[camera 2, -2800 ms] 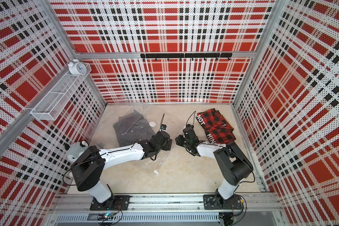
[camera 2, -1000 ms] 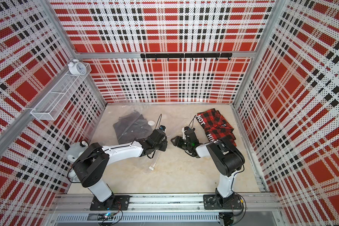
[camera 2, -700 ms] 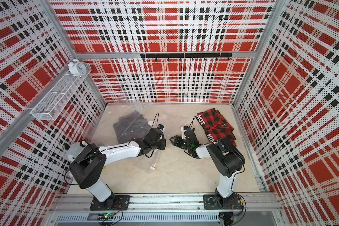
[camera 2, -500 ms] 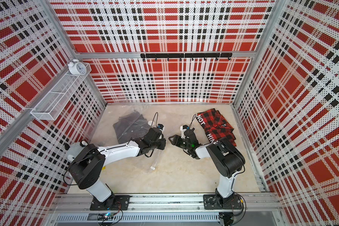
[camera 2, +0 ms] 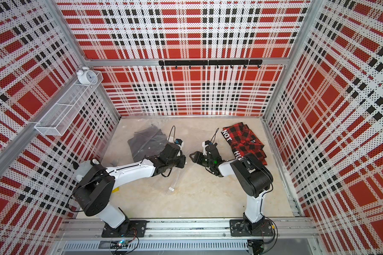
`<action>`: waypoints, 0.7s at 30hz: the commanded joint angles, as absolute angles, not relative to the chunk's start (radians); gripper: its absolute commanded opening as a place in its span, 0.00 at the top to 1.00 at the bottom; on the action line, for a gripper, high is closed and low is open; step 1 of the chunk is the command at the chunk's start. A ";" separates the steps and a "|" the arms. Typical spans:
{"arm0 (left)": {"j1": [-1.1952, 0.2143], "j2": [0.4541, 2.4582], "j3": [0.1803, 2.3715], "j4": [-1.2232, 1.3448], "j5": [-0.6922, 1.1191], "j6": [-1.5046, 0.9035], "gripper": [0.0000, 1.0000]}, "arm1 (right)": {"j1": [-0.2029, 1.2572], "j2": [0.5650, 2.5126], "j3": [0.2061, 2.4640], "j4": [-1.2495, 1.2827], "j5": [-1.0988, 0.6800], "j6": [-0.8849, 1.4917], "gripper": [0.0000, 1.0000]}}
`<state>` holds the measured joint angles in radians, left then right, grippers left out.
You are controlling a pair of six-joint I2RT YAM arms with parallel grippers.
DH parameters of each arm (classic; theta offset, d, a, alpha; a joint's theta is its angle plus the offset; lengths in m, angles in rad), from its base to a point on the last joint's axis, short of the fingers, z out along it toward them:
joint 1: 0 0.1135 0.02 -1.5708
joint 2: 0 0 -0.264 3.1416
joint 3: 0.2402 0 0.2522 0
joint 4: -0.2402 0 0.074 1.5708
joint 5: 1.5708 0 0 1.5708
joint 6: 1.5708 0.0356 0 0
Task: Place the folded shirt into the vacuum bag
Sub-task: Open the vacuum bag at the center of the board.
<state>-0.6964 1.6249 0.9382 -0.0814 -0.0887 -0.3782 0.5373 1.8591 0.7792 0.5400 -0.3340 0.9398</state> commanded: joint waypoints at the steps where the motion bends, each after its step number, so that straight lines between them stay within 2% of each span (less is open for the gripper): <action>1: -0.684 1.578 0.921 -0.064 -0.081 -0.396 0.81 | 0.545 1.869 0.807 0.441 -0.265 0.913 0.44; 6: -0.674 1.553 0.910 -0.064 -0.077 -0.398 0.81 | 0.545 1.858 0.830 0.352 -0.193 0.884 0.39; 10: -0.666 1.540 0.901 -0.064 -0.072 -0.399 0.81 | 0.545 1.858 0.843 0.334 -0.173 0.882 0.28; 14: -0.661 1.528 0.896 -0.065 -0.070 -0.401 0.81 | 0.545 1.883 0.870 0.349 -0.186 0.890 0.27; 17: -0.661 1.522 0.891 -0.063 -0.071 -0.403 0.81 | 0.545 1.944 0.906 0.420 -0.243 0.908 0.41; 19: -0.658 1.521 0.886 -0.062 -0.075 -0.402 0.80 | 0.545 1.992 0.940 0.447 -0.274 0.920 0.60; 21: -0.658 1.523 0.881 -0.062 -0.080 -0.403 0.77 | 0.544 2.009 0.960 0.453 -0.272 0.921 0.73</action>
